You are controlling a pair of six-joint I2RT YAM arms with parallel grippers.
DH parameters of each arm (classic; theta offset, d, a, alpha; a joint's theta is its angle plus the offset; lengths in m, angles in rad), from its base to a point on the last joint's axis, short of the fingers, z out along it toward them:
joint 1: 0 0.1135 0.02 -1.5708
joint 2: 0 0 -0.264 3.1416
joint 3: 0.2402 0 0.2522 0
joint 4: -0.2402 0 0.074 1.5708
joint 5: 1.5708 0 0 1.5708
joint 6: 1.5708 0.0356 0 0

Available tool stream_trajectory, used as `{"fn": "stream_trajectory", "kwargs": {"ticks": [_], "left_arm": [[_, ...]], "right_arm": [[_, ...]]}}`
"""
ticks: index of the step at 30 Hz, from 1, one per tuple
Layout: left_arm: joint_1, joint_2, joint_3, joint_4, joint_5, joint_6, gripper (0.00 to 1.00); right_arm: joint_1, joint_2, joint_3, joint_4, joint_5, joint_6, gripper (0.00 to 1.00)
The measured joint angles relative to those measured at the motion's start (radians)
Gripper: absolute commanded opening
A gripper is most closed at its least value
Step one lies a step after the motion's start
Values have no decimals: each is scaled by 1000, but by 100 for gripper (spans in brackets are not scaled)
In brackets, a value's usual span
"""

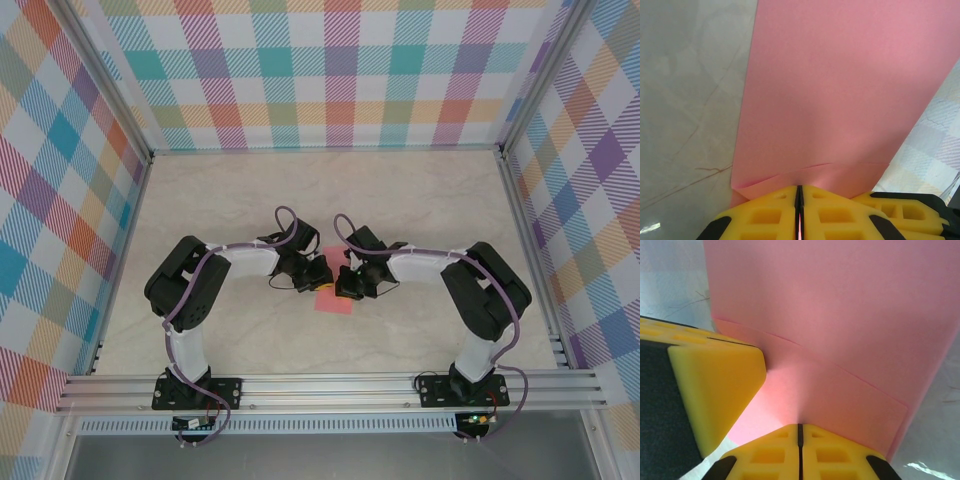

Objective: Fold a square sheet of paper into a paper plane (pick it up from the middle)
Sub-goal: Fold the triangle a second time at the center of the table.

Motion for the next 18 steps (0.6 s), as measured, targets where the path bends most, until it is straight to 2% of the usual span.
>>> {"fn": "stream_trajectory", "kwargs": {"ticks": [18], "left_arm": [[0,0,0,0,0,0,10]], "right_arm": [[0,-2,-25,56,-26,-1,7]]}}
